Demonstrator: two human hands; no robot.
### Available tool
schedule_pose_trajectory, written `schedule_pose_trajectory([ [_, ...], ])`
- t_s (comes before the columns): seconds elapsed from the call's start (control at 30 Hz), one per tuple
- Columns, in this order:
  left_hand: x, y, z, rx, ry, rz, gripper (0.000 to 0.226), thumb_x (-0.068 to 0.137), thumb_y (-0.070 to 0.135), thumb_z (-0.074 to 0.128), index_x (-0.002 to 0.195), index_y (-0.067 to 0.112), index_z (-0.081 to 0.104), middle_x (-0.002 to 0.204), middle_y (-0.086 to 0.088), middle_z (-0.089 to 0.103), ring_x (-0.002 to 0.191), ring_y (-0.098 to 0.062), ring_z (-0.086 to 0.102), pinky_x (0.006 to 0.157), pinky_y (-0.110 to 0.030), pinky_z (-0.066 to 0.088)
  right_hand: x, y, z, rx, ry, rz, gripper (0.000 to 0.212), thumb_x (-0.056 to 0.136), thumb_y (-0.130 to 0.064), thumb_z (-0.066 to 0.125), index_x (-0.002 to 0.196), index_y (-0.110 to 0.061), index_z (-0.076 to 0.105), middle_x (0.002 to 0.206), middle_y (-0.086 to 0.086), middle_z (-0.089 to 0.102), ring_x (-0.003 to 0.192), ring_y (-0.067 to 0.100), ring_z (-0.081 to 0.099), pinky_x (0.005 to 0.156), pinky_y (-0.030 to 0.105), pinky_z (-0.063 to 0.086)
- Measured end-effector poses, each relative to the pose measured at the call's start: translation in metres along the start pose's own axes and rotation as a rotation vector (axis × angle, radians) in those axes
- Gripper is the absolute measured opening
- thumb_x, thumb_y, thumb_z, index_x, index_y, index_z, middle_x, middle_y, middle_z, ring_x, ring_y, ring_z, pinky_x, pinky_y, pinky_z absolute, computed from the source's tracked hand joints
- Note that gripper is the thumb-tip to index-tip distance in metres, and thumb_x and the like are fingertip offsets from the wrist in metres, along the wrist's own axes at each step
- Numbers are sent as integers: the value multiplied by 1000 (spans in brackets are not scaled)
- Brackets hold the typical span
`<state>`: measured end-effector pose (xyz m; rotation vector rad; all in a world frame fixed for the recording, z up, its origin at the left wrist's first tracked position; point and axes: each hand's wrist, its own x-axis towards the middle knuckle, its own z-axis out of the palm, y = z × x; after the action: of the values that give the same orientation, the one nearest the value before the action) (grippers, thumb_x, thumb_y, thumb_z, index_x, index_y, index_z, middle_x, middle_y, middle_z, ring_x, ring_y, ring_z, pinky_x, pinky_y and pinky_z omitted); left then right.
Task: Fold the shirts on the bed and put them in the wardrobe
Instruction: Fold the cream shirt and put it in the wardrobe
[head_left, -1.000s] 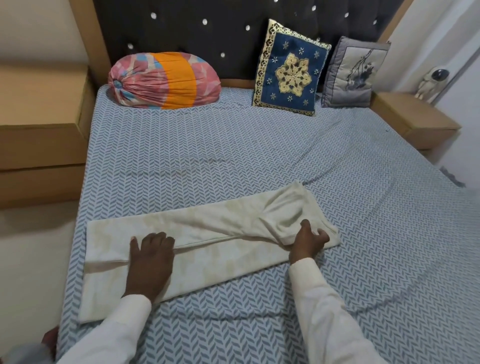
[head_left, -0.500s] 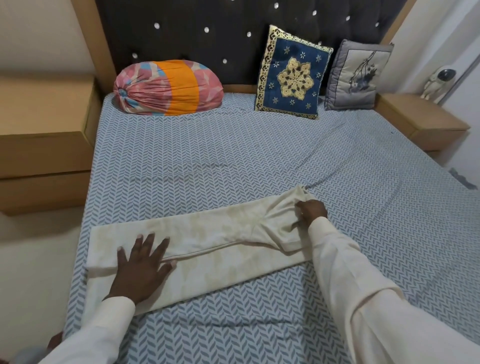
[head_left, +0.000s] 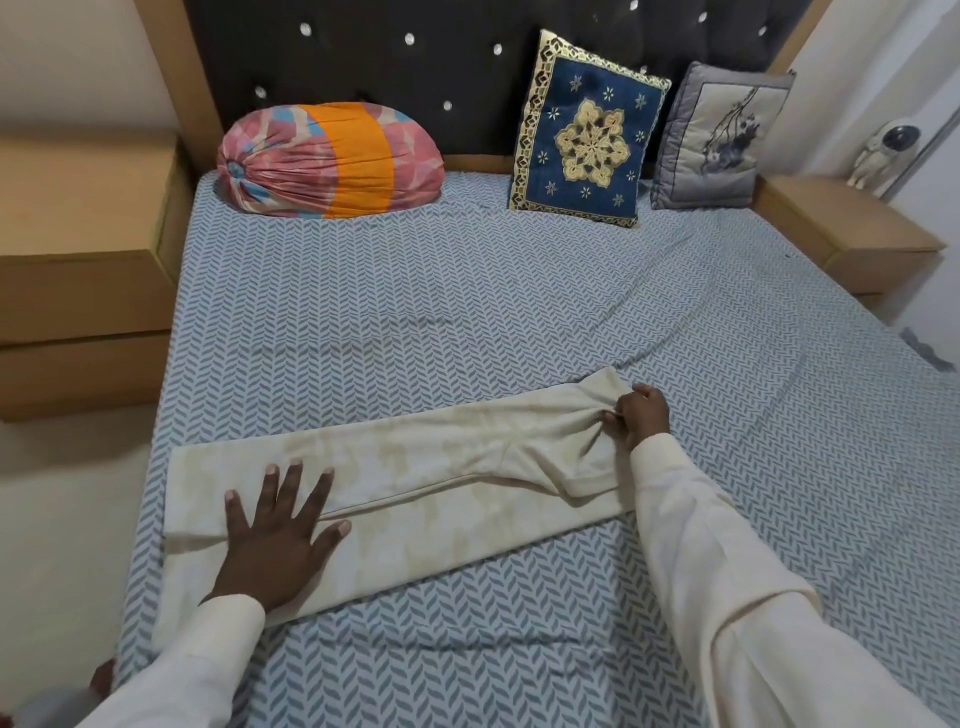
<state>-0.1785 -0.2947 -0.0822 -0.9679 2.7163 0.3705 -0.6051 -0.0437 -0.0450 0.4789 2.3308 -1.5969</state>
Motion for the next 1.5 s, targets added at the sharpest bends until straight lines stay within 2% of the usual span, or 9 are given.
schedule_pose_trajectory([
  [0.1,-1,2,-5,15,-34,-17,90,65,84,-17,146,45,-23,160,4,-23,146,-20,-27,112,-57,-16,-9,-3,0,-290,123,-145,42,81,-12,55,123,-13,56,127,19,57,115,36,56,99,37,47],
  [0.23,4,7,-21,65,-67,-45,94,66,85,-3,151,45,-12,163,1,-10,149,-25,-9,114,-60,3,-26,-6,12,-453,188,-318,20,84,-22,59,103,-17,62,119,18,60,116,37,54,95,36,42],
  [0.47,27,22,-54,133,-255,-107,101,78,79,46,152,41,-13,161,-7,-12,143,-34,5,105,-61,30,-19,-16,20,-645,72,-316,37,84,-20,57,120,-27,50,126,10,56,124,38,44,99,45,40],
  [0.8,37,32,-57,123,-324,-170,109,76,74,55,149,41,-19,158,-7,-14,140,-36,5,104,-66,30,6,-14,9,-639,21,-279,20,90,-28,60,102,-14,67,114,17,67,111,35,60,89,35,45],
  [1.0,38,33,-58,125,-339,-186,112,75,73,57,149,41,-20,157,-6,-12,139,-36,6,103,-66,30,20,-23,11,-671,-306,-269,32,69,-10,60,97,-20,71,100,13,65,100,34,64,78,34,52],
  [1.1,39,33,-56,125,-333,-188,113,74,74,57,149,41,-20,156,-6,-12,139,-36,7,103,-66,30,34,-25,13,-806,-393,-206,75,85,2,57,152,-16,30,136,20,52,118,31,53,86,26,42],
  [1.2,39,33,-56,131,-336,-193,113,73,75,57,148,41,-21,156,-6,-12,139,-36,7,103,-66,30,58,-22,18,-811,-329,-153,86,90,-13,54,157,-31,4,154,19,36,135,36,42,111,43,36],
  [1.37,39,34,-55,125,-321,-187,113,74,75,57,148,41,-21,156,-6,-12,139,-36,6,103,-67,29,-9,-13,20,-705,157,-601,39,88,-24,57,127,-23,56,125,16,55,118,38,49,98,45,43],
  [1.5,39,33,-54,119,-315,-186,111,76,74,55,148,41,-22,157,-6,-17,141,-37,3,104,-67,29,-19,24,23,-1028,-238,-644,38,95,-32,52,131,-20,57,127,19,55,119,39,50,100,45,41],
])
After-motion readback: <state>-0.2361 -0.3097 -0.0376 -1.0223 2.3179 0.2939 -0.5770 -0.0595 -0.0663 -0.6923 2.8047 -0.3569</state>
